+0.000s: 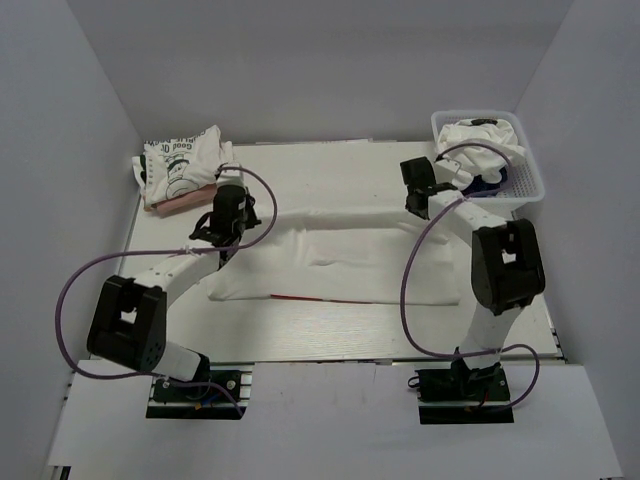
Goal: Fold and stack the t-shirts
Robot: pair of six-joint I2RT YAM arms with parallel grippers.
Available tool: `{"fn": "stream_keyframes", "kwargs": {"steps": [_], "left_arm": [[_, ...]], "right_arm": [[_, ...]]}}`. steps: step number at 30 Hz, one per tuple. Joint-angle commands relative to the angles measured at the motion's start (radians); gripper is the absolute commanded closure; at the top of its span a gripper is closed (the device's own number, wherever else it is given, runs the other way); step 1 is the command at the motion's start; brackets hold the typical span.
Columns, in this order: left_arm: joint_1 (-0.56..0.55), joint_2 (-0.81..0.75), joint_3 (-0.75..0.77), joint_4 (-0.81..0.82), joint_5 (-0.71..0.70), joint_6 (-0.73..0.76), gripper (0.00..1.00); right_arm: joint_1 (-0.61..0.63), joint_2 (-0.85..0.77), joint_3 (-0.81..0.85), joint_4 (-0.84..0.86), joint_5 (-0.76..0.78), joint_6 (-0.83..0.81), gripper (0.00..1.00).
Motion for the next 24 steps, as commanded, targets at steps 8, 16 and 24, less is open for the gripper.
{"fn": "stream_keyframes", "kwargs": {"steps": [8, 16, 24], "left_arm": [[-0.002, -0.235, -0.183, -0.138, 0.127, -0.138, 1.00], [-0.002, -0.218, -0.206, -0.293, 0.196, -0.172, 0.99], [-0.011, -0.223, -0.114, -0.525, 0.177, -0.225, 0.00]], "right_arm": [[0.005, -0.230, -0.261, 0.113, -0.016, 0.007, 1.00], [0.009, -0.419, -0.530, 0.185, -0.052, 0.019, 0.96], [-0.001, -0.629, -0.606, 0.144, -0.067, 0.002, 0.38]]}}
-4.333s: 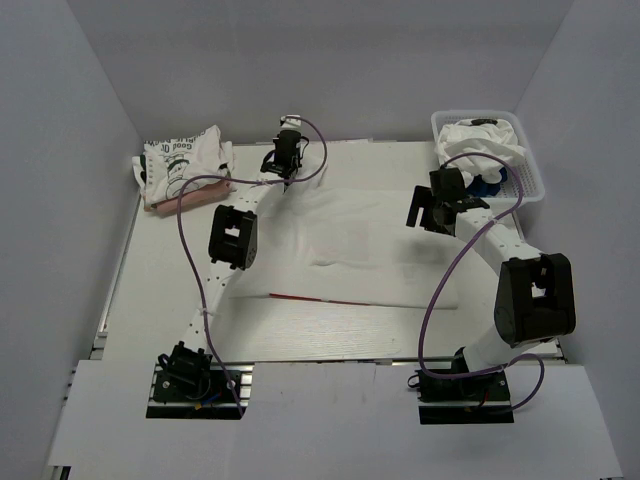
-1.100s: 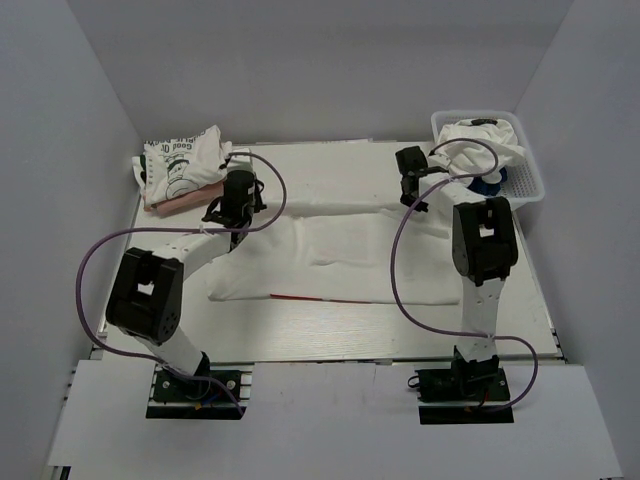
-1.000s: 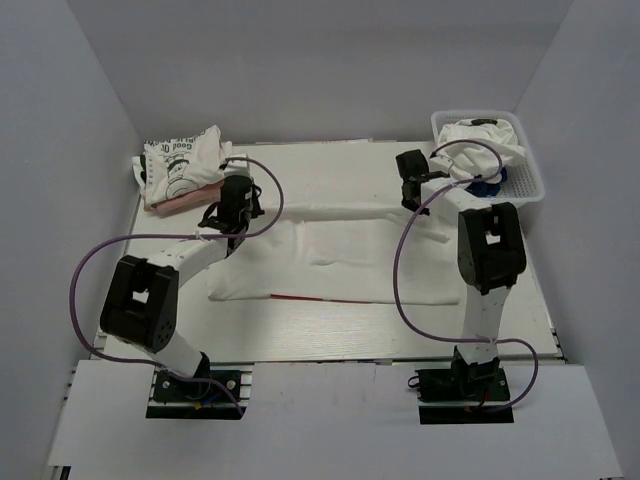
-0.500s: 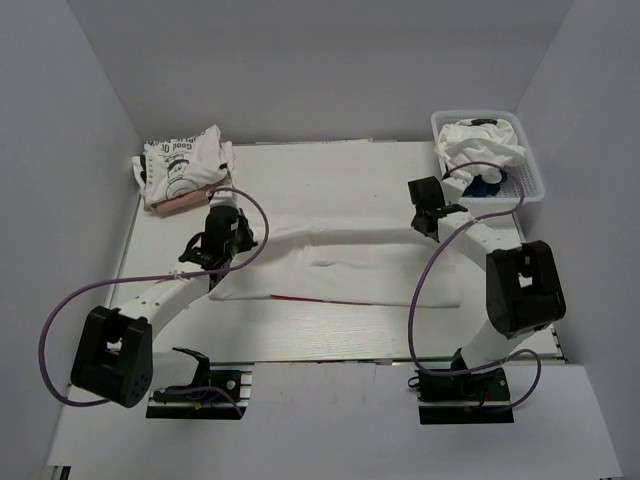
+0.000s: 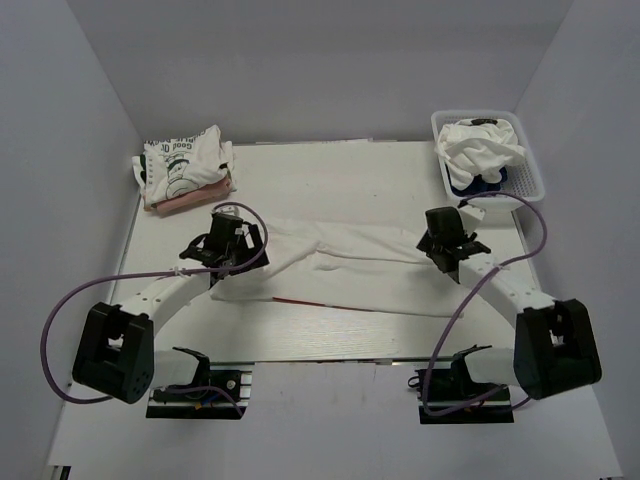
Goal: Fold and stack the t-shirts
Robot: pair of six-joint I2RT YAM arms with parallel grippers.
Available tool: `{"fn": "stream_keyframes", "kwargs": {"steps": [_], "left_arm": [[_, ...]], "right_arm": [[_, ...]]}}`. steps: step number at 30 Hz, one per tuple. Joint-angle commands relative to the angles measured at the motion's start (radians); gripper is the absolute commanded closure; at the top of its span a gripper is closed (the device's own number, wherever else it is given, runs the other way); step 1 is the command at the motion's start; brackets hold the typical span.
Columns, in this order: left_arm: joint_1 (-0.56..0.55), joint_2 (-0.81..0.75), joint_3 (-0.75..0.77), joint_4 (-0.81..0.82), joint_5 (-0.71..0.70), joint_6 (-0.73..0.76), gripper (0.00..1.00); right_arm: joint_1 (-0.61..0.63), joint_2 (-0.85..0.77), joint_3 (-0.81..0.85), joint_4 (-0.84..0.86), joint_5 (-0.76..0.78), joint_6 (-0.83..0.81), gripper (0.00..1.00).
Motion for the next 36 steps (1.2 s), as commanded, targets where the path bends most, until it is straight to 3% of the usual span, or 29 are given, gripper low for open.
{"fn": "stream_keyframes", "kwargs": {"steps": [1, 2, 7, 12, 17, 22, 25, 31, 34, 36], "left_arm": [[-0.008, -0.055, 0.053, -0.073, 0.003, -0.044, 0.00], [-0.008, -0.076, 0.053, -0.061, 0.003, -0.044, 0.00], [-0.008, -0.042, 0.137, 0.019, 0.003, -0.022, 0.00], [-0.008, 0.122, 0.255, 0.076, 0.061, 0.001, 0.00], [-0.008, 0.337, 0.311, 0.065, 0.116, 0.010, 0.00], [-0.008, 0.422, 0.341, -0.007, 0.156, 0.001, 0.00], [-0.008, 0.381, 0.277, -0.018, 0.183, -0.010, 0.00], [0.017, 0.374, 0.171, -0.018, 0.077, -0.034, 0.00], [0.017, 0.495, 0.229, -0.004, 0.077, -0.034, 0.00], [0.017, 0.579, 0.361, -0.013, 0.109, -0.025, 0.00]], "right_arm": [[-0.010, -0.099, -0.005, 0.004, 0.017, 0.008, 0.17], [-0.011, -0.126, -0.008, -0.010, 0.034, 0.014, 0.10], [-0.036, -0.081, 0.041, -0.008, 0.049, -0.042, 0.10], [-0.040, 0.101, 0.147, 0.042, -0.159, -0.159, 0.10], [-0.062, 0.244, 0.167, 0.065, -0.247, -0.160, 0.10], [-0.083, 0.323, 0.139, 0.079, -0.299, -0.141, 0.10], [-0.099, 0.326, 0.101, 0.069, -0.288, -0.116, 0.10], [-0.134, 0.251, 0.033, 0.061, -0.271, -0.076, 0.10], [-0.125, 0.200, 0.013, 0.052, -0.284, -0.087, 0.10], [-0.091, 0.119, -0.055, 0.082, -0.336, -0.073, 0.10]]}}
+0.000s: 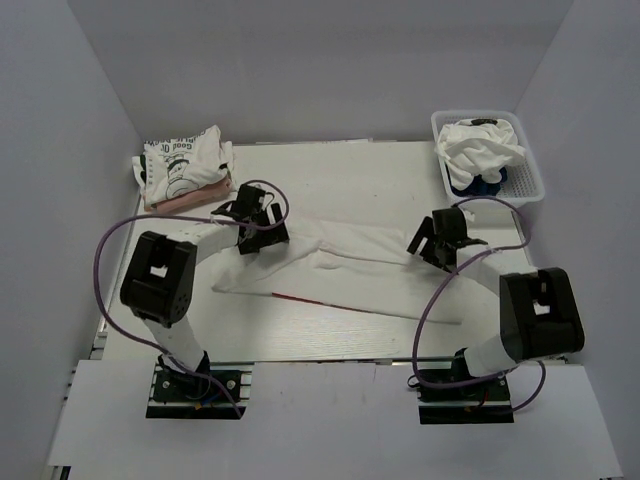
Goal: Fold and stack the t-shirts
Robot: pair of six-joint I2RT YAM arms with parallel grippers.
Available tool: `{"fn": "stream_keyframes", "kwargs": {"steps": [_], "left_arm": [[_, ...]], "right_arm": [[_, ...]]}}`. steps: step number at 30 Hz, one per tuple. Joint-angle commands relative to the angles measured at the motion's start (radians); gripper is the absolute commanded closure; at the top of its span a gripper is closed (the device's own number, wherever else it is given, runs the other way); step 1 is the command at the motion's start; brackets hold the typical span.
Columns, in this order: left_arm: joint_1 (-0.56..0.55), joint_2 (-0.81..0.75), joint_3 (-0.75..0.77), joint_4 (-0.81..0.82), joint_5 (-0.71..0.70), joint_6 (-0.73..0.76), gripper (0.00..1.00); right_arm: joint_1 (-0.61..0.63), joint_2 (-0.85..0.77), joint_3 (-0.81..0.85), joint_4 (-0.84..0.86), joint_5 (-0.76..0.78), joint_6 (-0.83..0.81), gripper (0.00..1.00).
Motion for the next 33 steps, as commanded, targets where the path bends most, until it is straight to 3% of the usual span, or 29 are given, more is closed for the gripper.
{"fn": "stream_keyframes", "kwargs": {"steps": [1, 4, 5, 7, 8, 9, 11, 13, 15, 17, 21, 24, 27, 28, 31, 33], "left_arm": [[0.014, 0.233, 0.110, -0.034, -0.012, 0.002, 0.00], [0.014, 0.396, 0.359, -0.086, -0.012, 0.023, 0.00], [0.014, 0.515, 0.539, -0.115, -0.022, 0.034, 0.00], [0.014, 0.647, 0.737, -0.178, -0.039, 0.058, 0.00], [0.014, 0.718, 0.946, -0.242, -0.023, 0.068, 0.00], [0.004, 0.858, 1.049, -0.263, -0.010, 0.068, 0.00], [0.004, 0.992, 1.321, -0.281, 0.076, 0.082, 0.00], [0.004, 1.115, 1.454, -0.245, 0.211, 0.057, 0.00], [-0.005, 1.116, 1.383, -0.014, 0.318, -0.013, 0.00], [-0.015, 1.100, 1.281, 0.176, 0.329, -0.064, 0.00], [-0.024, 1.198, 1.407, 0.232, 0.329, -0.150, 0.00], [-0.024, 1.208, 1.410, 0.321, 0.294, -0.214, 0.00], [-0.024, 1.218, 1.387, 0.419, 0.294, -0.224, 0.00], [-0.033, 1.218, 1.411, 0.420, 0.303, -0.224, 0.00], [-0.033, 1.235, 1.465, 0.476, 0.366, -0.233, 0.00], [-0.033, 1.160, 1.493, 0.457, 0.376, -0.212, 0.00]], "right_arm": [[0.032, -0.101, -0.095, -0.041, -0.064, 0.025, 0.10], [0.076, -0.161, -0.170, -0.091, -0.096, 0.059, 0.10], [0.104, -0.204, -0.211, -0.092, -0.114, 0.088, 0.10], [0.165, -0.239, -0.286, -0.050, -0.171, 0.093, 0.10], [0.193, -0.279, -0.323, -0.052, -0.225, 0.102, 0.10], [0.216, -0.310, -0.343, -0.052, -0.292, 0.097, 0.10], [0.340, -0.353, -0.345, -0.105, -0.351, 0.071, 0.10], [0.421, -0.423, -0.353, -0.125, -0.478, 0.000, 0.10], [0.538, -0.497, -0.360, -0.122, -0.559, -0.021, 0.10], [0.604, -0.509, -0.369, -0.109, -0.592, -0.073, 0.10], [0.727, -0.441, -0.359, -0.047, -0.659, -0.165, 0.10], [0.785, -0.335, -0.311, -0.029, -0.682, -0.239, 0.10], [0.819, -0.307, -0.252, -0.029, -0.632, -0.288, 0.10], [0.822, -0.315, -0.239, -0.041, -0.547, -0.303, 0.10], [0.820, -0.396, -0.178, -0.053, -0.448, -0.311, 0.10], [0.817, -0.448, -0.172, -0.018, -0.367, -0.267, 0.10]]}}
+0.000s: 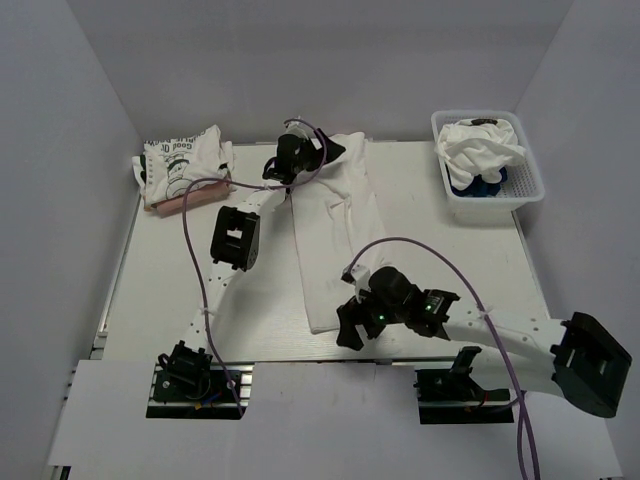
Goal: Fold and stack the t-shirts
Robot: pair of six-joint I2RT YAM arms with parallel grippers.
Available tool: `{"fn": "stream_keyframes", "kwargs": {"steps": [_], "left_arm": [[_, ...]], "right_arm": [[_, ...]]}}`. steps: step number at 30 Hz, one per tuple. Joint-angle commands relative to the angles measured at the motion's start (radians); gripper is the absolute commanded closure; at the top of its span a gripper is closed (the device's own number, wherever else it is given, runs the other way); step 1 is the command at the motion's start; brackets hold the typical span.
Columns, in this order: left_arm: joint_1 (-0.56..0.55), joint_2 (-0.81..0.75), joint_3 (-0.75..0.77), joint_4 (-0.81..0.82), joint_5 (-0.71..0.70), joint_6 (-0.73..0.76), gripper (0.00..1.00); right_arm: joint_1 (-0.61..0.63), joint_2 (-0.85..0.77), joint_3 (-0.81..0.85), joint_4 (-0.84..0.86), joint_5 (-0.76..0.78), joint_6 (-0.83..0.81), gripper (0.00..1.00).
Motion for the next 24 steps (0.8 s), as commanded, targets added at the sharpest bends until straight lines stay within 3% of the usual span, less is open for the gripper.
{"fn": "stream_keyframes", "kwargs": {"steps": [1, 6, 9, 10, 12, 14, 16, 19, 22, 24], "left_arm": [[-0.021, -0.051, 0.016, -0.103, 0.061, 0.000, 0.00], [-0.033, -0.395, -0.094, -0.229, 0.061, 0.178, 0.00], [-0.056, -0.646, -0.238, -0.375, 0.039, 0.251, 0.00], [-0.056, -0.709, -0.295, -0.403, 0.039, 0.264, 0.00], [-0.079, -0.905, -0.522, -0.440, 0.009, 0.287, 0.00], [-0.090, -1.030, -0.782, -0.440, -0.046, 0.287, 0.00], [-0.101, -1.192, -0.950, -0.440, -0.106, 0.253, 0.00], [-0.134, -1.349, -1.308, -0.414, -0.093, 0.175, 0.00], [-0.177, -1.418, -1.467, -0.404, -0.058, 0.123, 0.00], [-0.202, -1.441, -1.576, -0.438, -0.045, 0.104, 0.00]], "right_arm": [[-0.002, -0.088, 0.063, 0.044, 0.148, -0.003, 0.10], [-0.005, -0.179, 0.040, 0.198, 0.424, 0.191, 0.10], [-0.025, -0.204, 0.058, 0.088, 0.663, 0.284, 0.10], [-0.046, -0.196, 0.094, -0.052, 0.728, 0.322, 0.10], [-0.060, -0.168, 0.110, -0.141, 0.774, 0.365, 0.10], [-0.099, -0.144, 0.116, -0.254, 0.779, 0.390, 0.10], [-0.134, -0.116, 0.115, -0.321, 0.793, 0.411, 0.10], [-0.192, -0.109, 0.104, -0.364, 0.750, 0.416, 0.10], [-0.241, -0.119, 0.081, -0.374, 0.686, 0.411, 0.17], [-0.254, -0.139, 0.051, -0.339, 0.609, 0.303, 0.19]]}}
